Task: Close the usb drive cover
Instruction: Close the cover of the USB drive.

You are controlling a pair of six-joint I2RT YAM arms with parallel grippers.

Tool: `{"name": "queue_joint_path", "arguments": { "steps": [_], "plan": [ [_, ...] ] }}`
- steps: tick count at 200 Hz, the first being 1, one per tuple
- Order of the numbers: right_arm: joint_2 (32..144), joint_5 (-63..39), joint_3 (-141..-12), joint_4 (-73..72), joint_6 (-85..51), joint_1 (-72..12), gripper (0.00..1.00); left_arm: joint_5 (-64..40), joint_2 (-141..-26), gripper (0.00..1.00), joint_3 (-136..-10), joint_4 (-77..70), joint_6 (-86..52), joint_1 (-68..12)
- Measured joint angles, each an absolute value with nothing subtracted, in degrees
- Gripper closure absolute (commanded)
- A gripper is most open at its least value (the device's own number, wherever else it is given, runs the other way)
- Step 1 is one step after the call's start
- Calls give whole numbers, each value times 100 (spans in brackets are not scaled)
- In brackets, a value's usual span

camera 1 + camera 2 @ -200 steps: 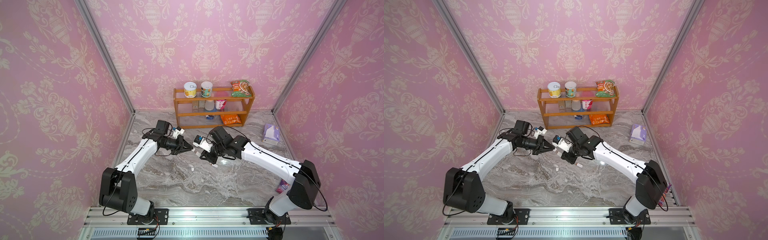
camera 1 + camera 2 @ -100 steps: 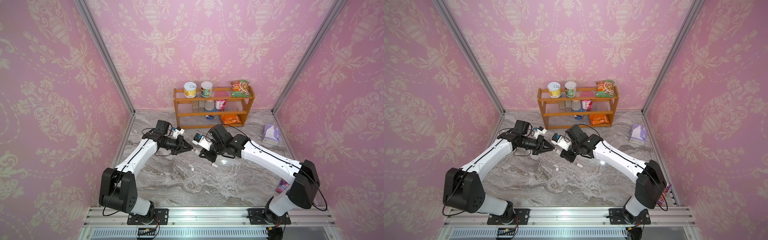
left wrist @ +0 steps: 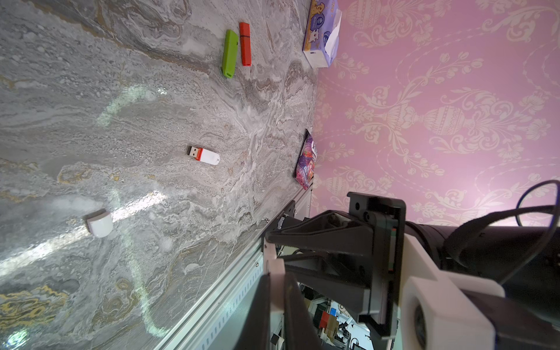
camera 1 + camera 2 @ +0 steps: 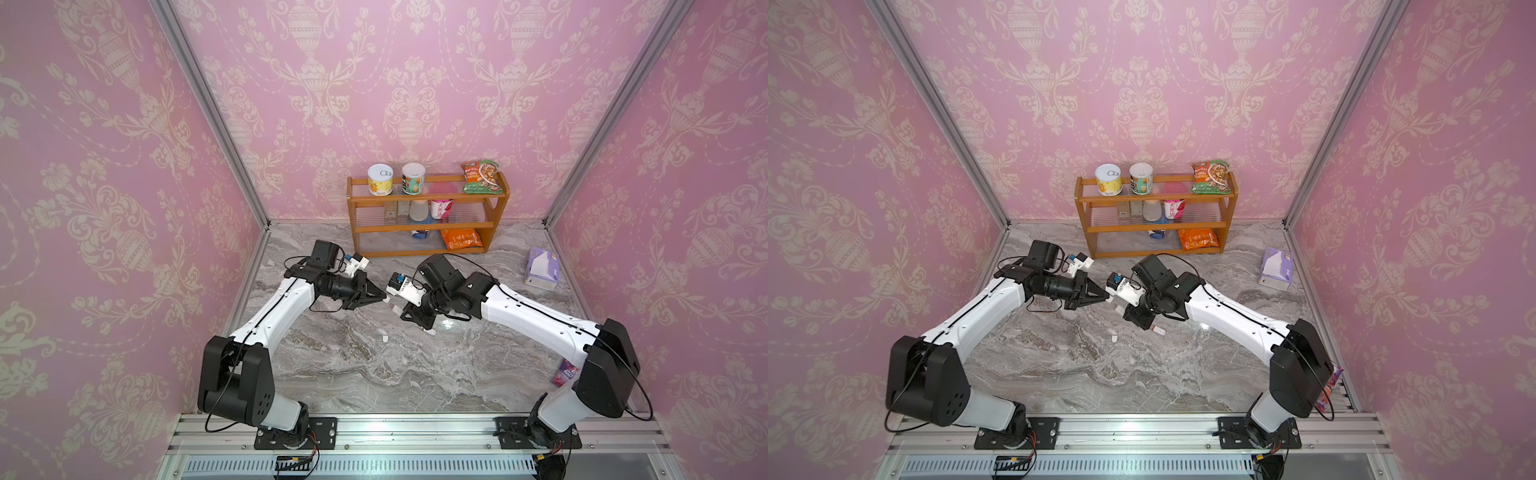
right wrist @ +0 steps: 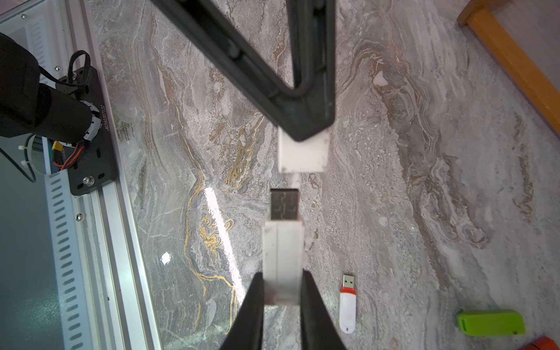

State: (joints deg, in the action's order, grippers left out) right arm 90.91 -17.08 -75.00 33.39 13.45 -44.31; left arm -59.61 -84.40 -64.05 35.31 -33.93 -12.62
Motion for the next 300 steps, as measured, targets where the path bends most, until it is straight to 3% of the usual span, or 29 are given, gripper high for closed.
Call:
{"name": "queue_joint_path", "arguments": {
  "steps": [224,300],
  "plan": [
    [9332,-1566,-7946,3301,1374,-4429,100,-5951,-8355,100,-6372,3393,-3428,-1264],
    [9384,-1732,-8097,3833,1535,-4303,100,-5463,-8355,100,-6427,3437,-3192,-1691]
  ]
}}
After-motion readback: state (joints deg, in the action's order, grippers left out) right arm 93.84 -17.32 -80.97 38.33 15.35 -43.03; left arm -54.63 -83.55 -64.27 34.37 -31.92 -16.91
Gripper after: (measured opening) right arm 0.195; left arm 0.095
